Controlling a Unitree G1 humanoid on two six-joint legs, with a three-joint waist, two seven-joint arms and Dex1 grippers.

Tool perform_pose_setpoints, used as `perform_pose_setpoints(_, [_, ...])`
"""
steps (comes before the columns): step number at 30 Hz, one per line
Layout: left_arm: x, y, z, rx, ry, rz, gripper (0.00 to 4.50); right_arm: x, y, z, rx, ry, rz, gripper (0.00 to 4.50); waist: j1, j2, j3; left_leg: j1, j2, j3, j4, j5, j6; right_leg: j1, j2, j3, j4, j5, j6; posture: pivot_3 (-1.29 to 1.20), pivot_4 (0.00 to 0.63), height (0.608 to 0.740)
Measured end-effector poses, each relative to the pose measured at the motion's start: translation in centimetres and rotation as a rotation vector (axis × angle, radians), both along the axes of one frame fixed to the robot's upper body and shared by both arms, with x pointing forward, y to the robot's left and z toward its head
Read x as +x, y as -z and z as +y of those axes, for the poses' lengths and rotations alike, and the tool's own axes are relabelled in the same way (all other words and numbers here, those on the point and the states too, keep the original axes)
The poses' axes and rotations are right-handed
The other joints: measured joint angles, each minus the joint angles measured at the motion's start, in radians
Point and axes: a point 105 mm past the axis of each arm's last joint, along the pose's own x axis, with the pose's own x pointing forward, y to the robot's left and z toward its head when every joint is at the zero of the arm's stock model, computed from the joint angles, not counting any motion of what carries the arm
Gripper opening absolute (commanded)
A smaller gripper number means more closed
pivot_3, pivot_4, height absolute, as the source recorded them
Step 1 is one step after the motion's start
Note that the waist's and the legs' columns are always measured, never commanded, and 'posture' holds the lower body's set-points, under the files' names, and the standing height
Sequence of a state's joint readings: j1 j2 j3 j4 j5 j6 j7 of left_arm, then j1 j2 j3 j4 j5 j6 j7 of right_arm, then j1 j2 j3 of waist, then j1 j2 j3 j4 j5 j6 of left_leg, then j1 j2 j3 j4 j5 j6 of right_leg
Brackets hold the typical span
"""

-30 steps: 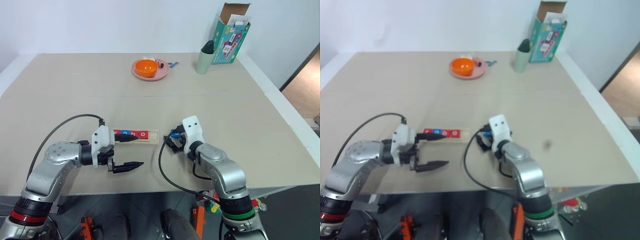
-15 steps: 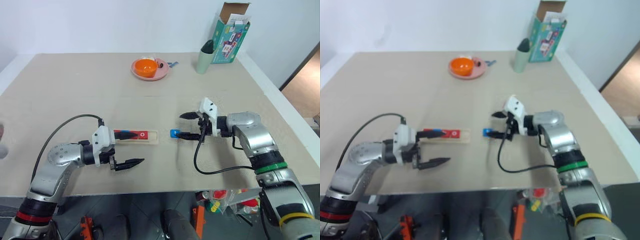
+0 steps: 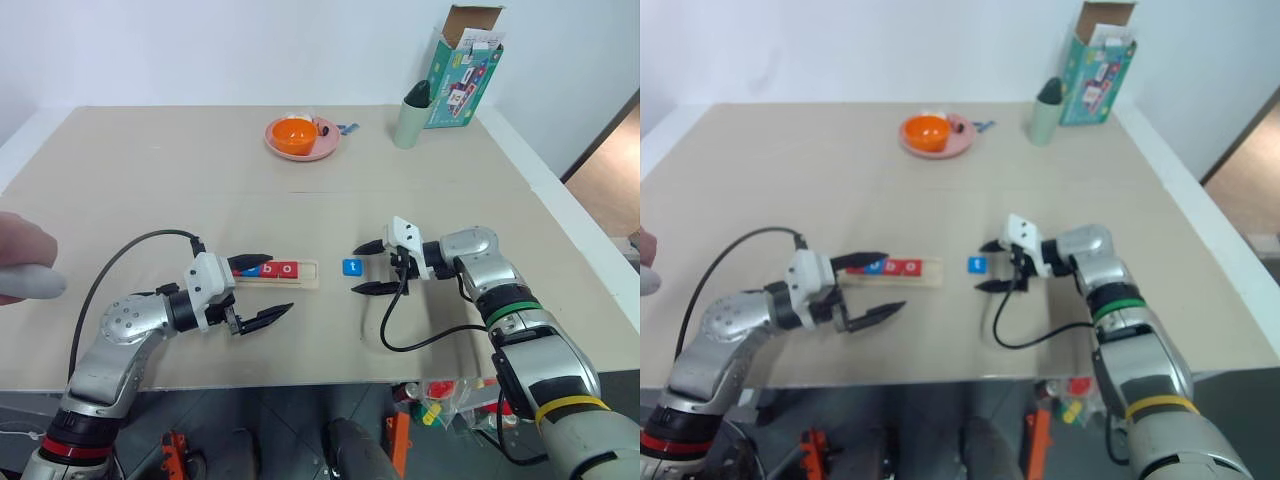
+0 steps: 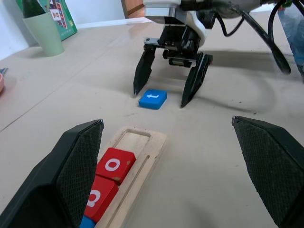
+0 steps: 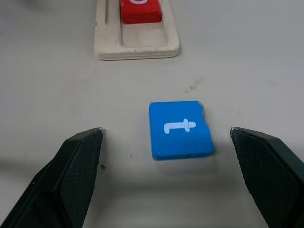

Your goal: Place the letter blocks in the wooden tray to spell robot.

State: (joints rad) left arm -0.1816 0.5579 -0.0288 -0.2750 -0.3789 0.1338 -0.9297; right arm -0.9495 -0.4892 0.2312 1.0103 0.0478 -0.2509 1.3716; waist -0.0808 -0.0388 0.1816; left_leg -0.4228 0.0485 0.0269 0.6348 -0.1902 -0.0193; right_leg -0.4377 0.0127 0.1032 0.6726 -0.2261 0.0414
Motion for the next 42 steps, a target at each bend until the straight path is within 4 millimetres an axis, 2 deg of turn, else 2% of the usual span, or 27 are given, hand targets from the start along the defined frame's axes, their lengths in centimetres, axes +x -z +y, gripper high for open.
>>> perform_pose_setpoints(7, [-0.2, 0.0, 0.0, 0.003, 0.0, 0.001, 4.5, 0.3, 0.2, 0.4, 0.027, 0.024, 0.022, 1.24, 0.0, 0.0, 0.0, 0.001, 0.0, 0.0, 0.002, 0.001, -0.001, 0.001, 0.0, 0.0, 0.0, 0.001, -0.001, 0.0, 0.15, 0.74])
perform_pose_setpoints(8, [-0.2, 0.0, 0.0, 0.004, 0.0, 0.001, 4.5, 0.5, 0.1, 0.4, 0.028, 0.034, 0.021, 1.18, 0.0, 0.0, 0.0, 0.001, 0.0, 0.0, 0.002, 0.001, 0.0, 0.001, 0.0, 0.0, 0.0, 0.001, -0.001, 0.0, 0.15, 0.74])
perform_pose_setpoints(16, [-0.1, 0.1, 0.6, 0.004, -0.024, 0.008, 4.5, 0.6, -0.3, 0.4, 0.044, 0.041, 0.02, 1.18, -0.002, 0.0, 0.0, 0.001, 0.0, 0.0, 0.001, 0.001, 0.0, 0.0, 0.0, 0.0, 0.0, 0.002, 0.0, 0.0, 0.15, 0.74])
perform_pose_setpoints(19, [0.1, 0.8, 2.4, 0.021, -0.087, 0.034, 4.5, 0.3, -2.1, 2.2, 0.082, -0.03, 0.004, 1.18, -0.006, 0.001, 0.0, 0.001, 0.002, 0.0, 0.001, 0.001, 0.0, -0.001, 0.002, 0.0, 0.002, 0.002, -0.001, 0.0, 0.15, 0.74])
perform_pose_setpoints(22, [0.2, 1.1, 3.0, 0.029, -0.109, 0.047, 4.5, -0.3, -3.1, 4.0, 0.1, -0.093, -0.025, 1.18, -0.004, 0.0, 0.0, 0.001, 0.002, -0.001, 0.001, 0.001, 0.0, -0.001, 0.002, -0.002, 0.004, 0.001, -0.002, 0.0, 0.15, 0.74])
perform_pose_setpoints(28, [0.4, 1.3, 3.2, 0.031, -0.125, 0.052, 4.5, -1.6, -1.8, 7.1, 0.087, -0.14, 0.015, 1.18, 0.002, 0.001, 0.0, 0.0, 0.001, 0.0, 0.001, 0.001, 0.0, -0.001, 0.001, -0.001, 0.004, 0.001, -0.002, 0.0, 0.15, 0.74])
perform_pose_setpoints(42, [0.6, 1.5, 3.5, 0.029, -0.143, 0.056, 4.5, -0.4, -0.8, 7.6, 0.04, -0.073, 0.017, 1.18, 0.001, 0.0, 0.0, 0.0, 0.002, 0.0, 0.001, 0.001, 0.0, -0.002, 0.001, -0.002, 0.004, 0.001, -0.002, 0.0, 0.15, 0.74])
